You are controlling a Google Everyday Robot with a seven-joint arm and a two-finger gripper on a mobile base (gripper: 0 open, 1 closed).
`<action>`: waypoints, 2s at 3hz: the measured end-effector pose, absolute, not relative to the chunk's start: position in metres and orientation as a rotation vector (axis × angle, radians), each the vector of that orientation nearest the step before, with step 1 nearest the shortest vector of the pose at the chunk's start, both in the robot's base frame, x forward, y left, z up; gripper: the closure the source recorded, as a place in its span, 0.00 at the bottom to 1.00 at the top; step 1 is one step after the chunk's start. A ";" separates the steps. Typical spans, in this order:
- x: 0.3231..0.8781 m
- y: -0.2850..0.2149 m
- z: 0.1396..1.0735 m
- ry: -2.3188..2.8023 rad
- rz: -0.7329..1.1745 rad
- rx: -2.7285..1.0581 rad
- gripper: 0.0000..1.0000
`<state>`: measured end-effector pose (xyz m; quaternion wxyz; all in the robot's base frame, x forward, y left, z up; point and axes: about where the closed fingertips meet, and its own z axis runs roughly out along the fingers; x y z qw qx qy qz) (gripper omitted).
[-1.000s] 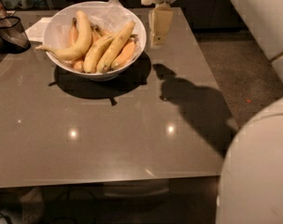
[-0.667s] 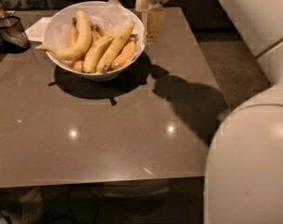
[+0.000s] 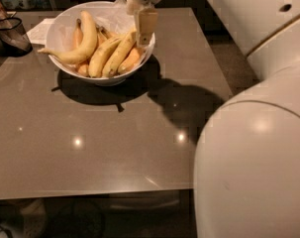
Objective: Pick banana from white bowl
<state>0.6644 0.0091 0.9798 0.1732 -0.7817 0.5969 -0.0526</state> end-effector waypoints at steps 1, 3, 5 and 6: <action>0.666 0.034 0.984 1.630 -0.149 -2.260 0.33; 0.674 0.048 0.966 1.633 -0.118 -2.302 0.33; 0.691 0.033 0.942 1.703 -0.130 -2.307 0.34; 0.702 0.026 0.938 1.726 -0.153 -2.303 0.35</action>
Offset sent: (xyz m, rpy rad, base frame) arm -0.0041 0.0319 -0.0041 -0.0705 0.0890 0.0882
